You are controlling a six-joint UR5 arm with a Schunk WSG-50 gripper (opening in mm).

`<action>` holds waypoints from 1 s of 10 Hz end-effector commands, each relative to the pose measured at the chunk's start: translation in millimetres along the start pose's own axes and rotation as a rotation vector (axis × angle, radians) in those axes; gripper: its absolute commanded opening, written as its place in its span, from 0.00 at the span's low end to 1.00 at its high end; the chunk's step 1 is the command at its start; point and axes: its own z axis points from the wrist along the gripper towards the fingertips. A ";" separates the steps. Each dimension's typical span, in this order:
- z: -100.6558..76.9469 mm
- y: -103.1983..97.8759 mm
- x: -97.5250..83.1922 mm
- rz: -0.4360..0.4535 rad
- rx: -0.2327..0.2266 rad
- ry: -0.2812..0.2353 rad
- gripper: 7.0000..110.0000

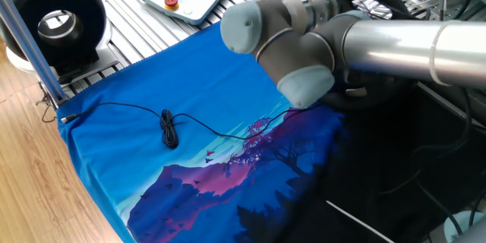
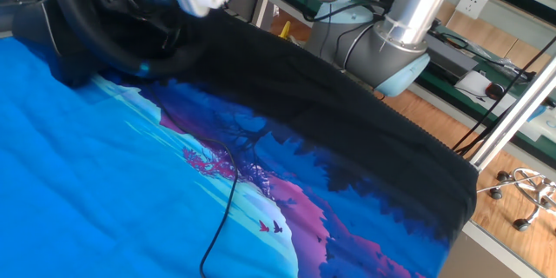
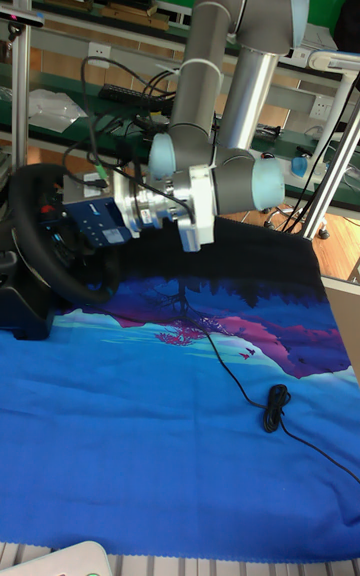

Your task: Rotate the steering wheel 90 degrees counterclockwise

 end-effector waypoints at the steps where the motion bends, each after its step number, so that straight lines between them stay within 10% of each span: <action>1: -12.5 23.7 -9.4 0.028 -0.020 -0.036 0.00; 10: -14.8 -16.3 -9.1 -0.144 -0.075 -0.163 0.00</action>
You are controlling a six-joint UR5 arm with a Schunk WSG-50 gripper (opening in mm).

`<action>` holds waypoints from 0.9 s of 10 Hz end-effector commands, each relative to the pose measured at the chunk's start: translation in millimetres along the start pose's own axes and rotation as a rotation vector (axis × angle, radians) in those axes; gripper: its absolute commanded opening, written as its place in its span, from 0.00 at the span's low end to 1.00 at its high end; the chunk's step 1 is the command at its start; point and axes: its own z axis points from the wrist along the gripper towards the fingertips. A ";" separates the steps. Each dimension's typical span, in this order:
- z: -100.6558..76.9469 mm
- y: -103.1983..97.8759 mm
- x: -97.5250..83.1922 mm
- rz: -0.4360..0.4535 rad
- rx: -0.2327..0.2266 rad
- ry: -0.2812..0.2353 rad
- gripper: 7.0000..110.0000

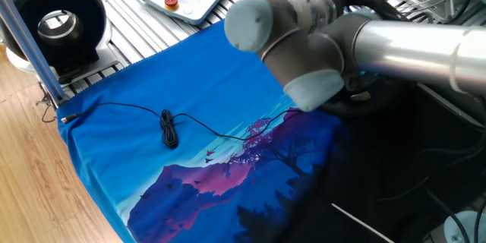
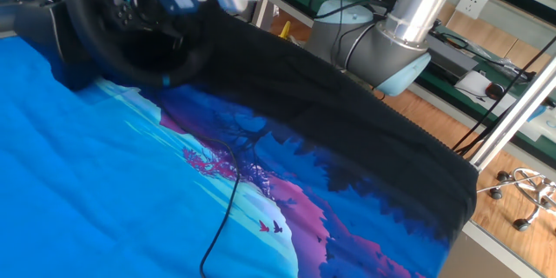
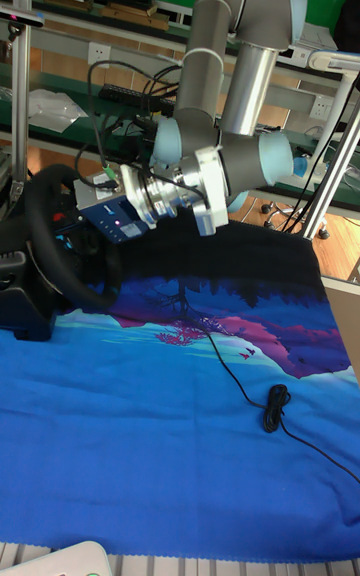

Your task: Rotate the steering wheel 90 degrees counterclockwise

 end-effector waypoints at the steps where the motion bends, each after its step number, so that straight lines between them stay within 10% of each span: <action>1: 0.4 -16.1 -8.1 -0.079 -0.046 -0.092 0.00; 4: -3.6 -32.2 -15.2 -0.120 -0.057 -0.110 0.00; 7: -50.0 62.2 -32.2 -0.044 -0.448 -0.144 0.00; 9: -67.4 95.8 -46.6 0.028 -0.566 -0.176 0.00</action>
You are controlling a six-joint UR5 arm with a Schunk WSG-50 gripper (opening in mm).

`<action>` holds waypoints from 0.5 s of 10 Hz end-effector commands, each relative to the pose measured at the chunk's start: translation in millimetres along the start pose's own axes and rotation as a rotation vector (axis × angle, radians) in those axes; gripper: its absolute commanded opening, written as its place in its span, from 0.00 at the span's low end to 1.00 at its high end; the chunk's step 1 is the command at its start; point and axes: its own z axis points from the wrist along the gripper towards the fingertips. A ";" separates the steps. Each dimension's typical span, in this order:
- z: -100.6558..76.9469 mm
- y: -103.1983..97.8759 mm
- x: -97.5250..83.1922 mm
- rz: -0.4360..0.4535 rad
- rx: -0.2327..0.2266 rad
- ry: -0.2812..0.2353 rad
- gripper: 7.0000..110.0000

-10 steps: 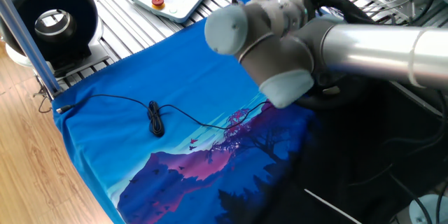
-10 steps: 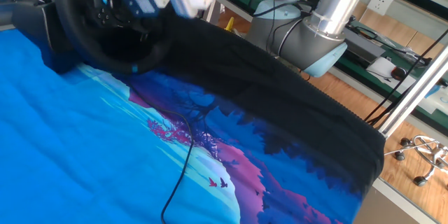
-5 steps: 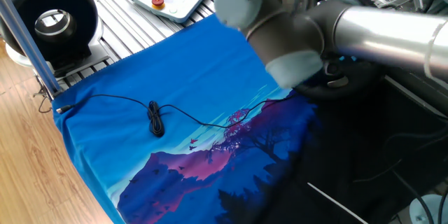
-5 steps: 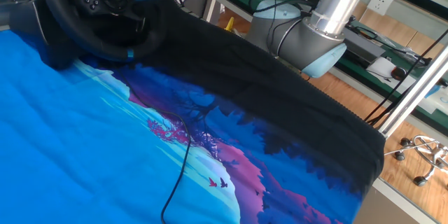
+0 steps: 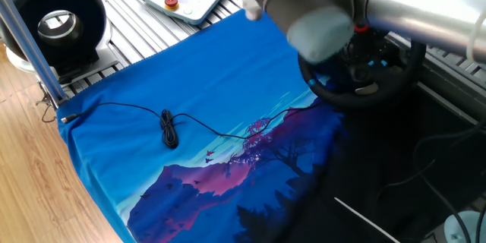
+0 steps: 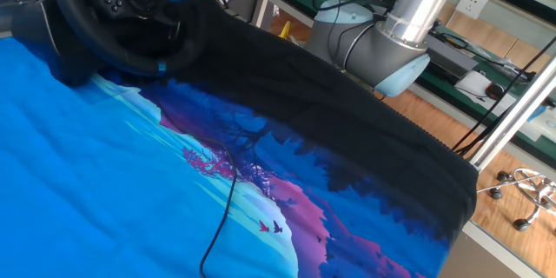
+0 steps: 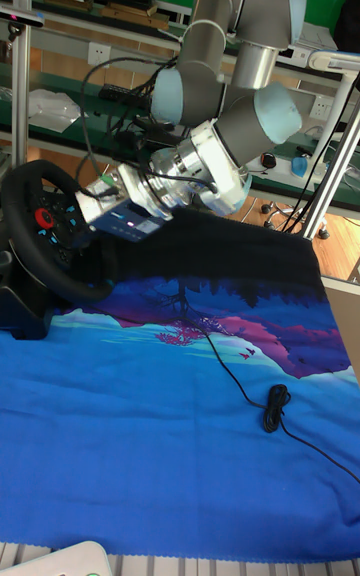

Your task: Rotate the steering wheel 90 degrees counterclockwise

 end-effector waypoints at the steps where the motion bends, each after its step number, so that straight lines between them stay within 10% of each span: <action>1: -9.9 76.9 -15.3 0.111 -0.249 -0.032 0.00; 5: 10.7 146.2 20.8 0.118 -0.427 0.105 0.00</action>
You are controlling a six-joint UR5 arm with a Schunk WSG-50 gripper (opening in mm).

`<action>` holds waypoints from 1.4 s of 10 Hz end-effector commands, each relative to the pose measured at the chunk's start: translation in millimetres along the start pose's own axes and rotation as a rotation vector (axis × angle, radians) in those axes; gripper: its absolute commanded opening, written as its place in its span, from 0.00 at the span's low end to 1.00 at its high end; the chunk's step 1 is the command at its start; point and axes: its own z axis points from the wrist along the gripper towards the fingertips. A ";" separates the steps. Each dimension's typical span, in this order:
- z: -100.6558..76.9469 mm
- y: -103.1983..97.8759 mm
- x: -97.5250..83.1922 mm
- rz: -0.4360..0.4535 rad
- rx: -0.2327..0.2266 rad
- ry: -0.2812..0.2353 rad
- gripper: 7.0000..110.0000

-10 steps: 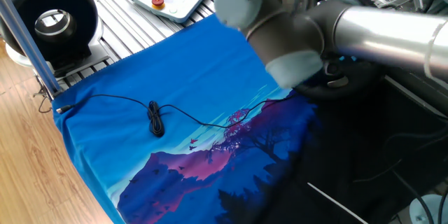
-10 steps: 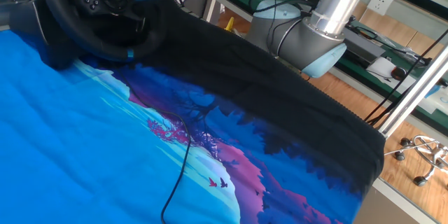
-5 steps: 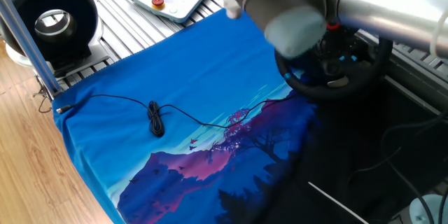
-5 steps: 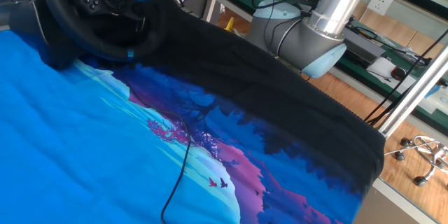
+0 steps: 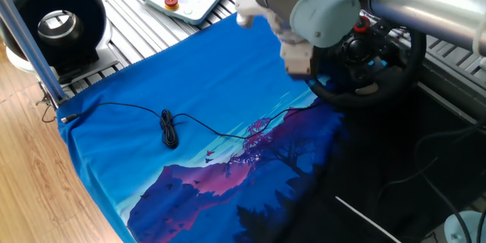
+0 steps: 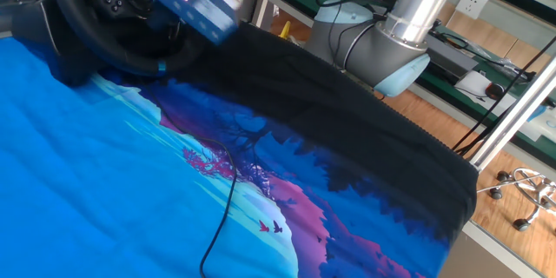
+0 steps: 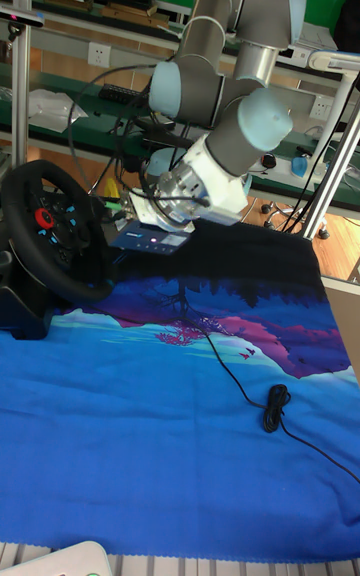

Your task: Rotate the steering wheel 90 degrees counterclockwise

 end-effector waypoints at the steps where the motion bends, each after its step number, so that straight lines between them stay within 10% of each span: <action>1: 14.7 44.0 42.5 0.032 -0.149 0.163 0.00; 4: 26.6 53.5 56.8 0.067 -0.199 0.244 0.00; 7: 27.4 48.4 46.1 0.097 -0.175 0.209 0.00; 9: 19.0 26.2 21.8 0.134 -0.069 0.119 0.00; 12: -1.4 45.4 -17.4 0.013 -0.195 -0.081 0.00; 14: -1.5 38.4 -21.8 -0.027 -0.181 -0.104 0.00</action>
